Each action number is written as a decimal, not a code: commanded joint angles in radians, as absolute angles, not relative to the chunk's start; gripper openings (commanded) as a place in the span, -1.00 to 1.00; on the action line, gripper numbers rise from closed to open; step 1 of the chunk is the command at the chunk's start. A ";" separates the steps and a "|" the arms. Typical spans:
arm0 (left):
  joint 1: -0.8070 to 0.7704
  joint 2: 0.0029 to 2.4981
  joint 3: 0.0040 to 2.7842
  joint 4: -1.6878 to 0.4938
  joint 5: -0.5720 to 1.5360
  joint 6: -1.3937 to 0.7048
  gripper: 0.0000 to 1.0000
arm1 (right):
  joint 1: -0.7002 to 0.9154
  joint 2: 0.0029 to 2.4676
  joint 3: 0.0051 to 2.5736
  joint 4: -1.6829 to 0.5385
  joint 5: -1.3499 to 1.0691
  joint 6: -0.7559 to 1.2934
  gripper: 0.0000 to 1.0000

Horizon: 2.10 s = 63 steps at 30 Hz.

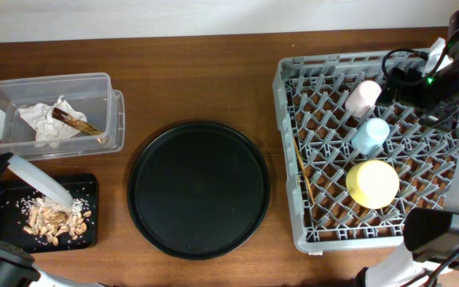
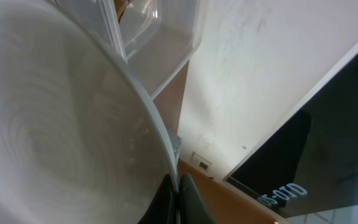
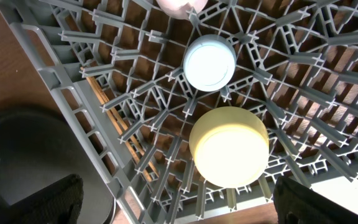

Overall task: Sort waste into correct bins and load items into the dishwasher rack
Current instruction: 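Carry the plate left and tip the food scraps onto the small black tray, then set the emptied white plate back on the round black tray and release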

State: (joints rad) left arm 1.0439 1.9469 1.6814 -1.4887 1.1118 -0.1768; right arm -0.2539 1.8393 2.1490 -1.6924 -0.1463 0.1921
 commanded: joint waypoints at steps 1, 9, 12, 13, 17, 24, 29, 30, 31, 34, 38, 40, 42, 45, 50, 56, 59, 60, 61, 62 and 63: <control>1.053 1.952 1.697 -1.468 1.156 -0.147 -0.97 | -0.257 1.837 2.164 -1.695 -0.134 0.200 0.97; 1.041 1.950 1.697 -1.689 1.185 0.020 -0.98 | -0.257 1.837 2.164 -1.695 -0.134 0.200 0.97; 0.979 1.934 1.697 -1.689 1.125 0.020 -0.99 | -0.257 1.837 2.164 -1.695 -0.134 0.200 0.97; 0.954 1.927 1.697 -1.689 1.105 0.019 -0.98 | -0.257 1.837 2.164 -1.695 -0.134 0.200 0.97; 0.789 1.875 1.697 -1.689 0.991 0.008 -0.98 | -0.257 1.837 2.164 -1.695 -0.134 0.200 0.97; 0.332 1.769 1.697 -1.686 0.873 -0.027 -0.98 | -0.257 1.837 2.164 -1.695 -0.134 0.200 0.97; -0.041 1.770 1.685 -1.496 0.654 -0.259 -0.98 | -0.257 1.837 2.164 -1.695 -0.134 0.200 0.97; -0.117 1.771 1.680 -1.453 0.533 -0.360 -0.98 | -0.257 1.837 2.164 -1.695 -0.134 0.200 0.97; -0.190 1.771 1.674 -1.415 0.433 -0.428 -0.98 | -0.257 1.837 2.164 -1.695 -0.134 0.200 0.97; -0.371 1.774 1.655 -1.326 0.165 -0.591 -0.98 | -0.257 1.837 2.164 -1.695 -0.134 0.200 0.97; -0.556 1.799 1.594 -1.226 -0.030 -0.709 -0.98 | -0.257 1.837 2.164 -1.695 -0.134 0.200 0.97; -0.606 1.824 1.574 -1.212 -0.030 -0.747 -0.98 | -0.257 1.837 2.164 -1.695 -0.134 0.200 0.97; -0.645 1.855 1.552 -1.189 -0.030 -0.771 -0.98 | -0.257 1.837 2.164 -1.695 -0.134 0.200 0.97; -0.699 1.910 1.528 -1.126 -0.031 -0.770 -0.98 | -0.257 1.837 2.164 -1.695 -0.134 0.200 0.97; -0.751 1.995 1.526 -1.094 -0.031 -0.770 -0.76 | -0.257 1.837 2.164 -1.695 -0.134 0.200 0.97; -0.698 1.977 1.602 -1.161 -0.035 -0.723 -0.51 | -0.257 1.837 2.164 -1.695 -0.134 0.200 0.97; -0.643 1.954 1.698 -1.260 -0.061 -0.702 -0.51 | -0.257 1.837 2.164 -1.695 -0.134 0.200 0.97; -0.605 1.937 1.750 -1.322 -0.101 -0.702 -0.50 | -0.257 1.837 2.164 -1.695 -0.134 0.200 0.97; -0.577 1.925 1.785 -1.362 -0.134 -0.702 -0.50 | -0.257 1.837 2.164 -1.695 -0.134 0.200 0.97; -0.548 1.911 1.819 -1.399 -0.169 -0.702 -0.50 | -0.257 1.837 2.164 -1.695 -0.134 0.200 0.97; -0.519 1.897 1.852 -1.434 -0.205 -0.703 -0.50 | -0.257 1.837 2.164 -1.695 -0.134 0.200 0.97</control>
State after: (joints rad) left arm -0.6258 1.9903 1.7187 -1.3445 -0.0551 -0.7223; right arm -0.2539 1.8393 2.1498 -1.6917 -0.1463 0.1913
